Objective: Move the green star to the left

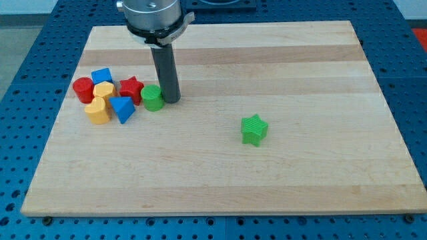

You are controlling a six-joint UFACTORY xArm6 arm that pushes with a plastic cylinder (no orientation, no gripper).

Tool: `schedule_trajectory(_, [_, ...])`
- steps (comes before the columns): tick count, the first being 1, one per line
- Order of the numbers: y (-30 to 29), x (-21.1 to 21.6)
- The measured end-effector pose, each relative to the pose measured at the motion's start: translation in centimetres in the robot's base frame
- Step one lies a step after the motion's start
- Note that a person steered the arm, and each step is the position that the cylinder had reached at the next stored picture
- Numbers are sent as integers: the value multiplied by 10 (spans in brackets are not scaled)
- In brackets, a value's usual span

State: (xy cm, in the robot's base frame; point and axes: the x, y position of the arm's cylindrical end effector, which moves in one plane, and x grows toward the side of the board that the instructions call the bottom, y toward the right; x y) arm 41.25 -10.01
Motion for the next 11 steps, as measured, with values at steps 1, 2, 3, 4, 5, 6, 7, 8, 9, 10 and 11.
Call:
schedule_trajectory(1, [-6,0])
schedule_trajectory(2, [-8,0])
schedule_trajectory(3, [17,1])
schedule_trajectory(4, [77,7])
schedule_trajectory(5, [135,18])
schedule_trajectory(6, [185,31])
schedule_trajectory(7, [205,57])
schedule_trajectory(8, [199,81])
schedule_trajectory(9, [169,84])
schedule_trajectory(10, [132,84])
schedule_trajectory(11, [108,95])
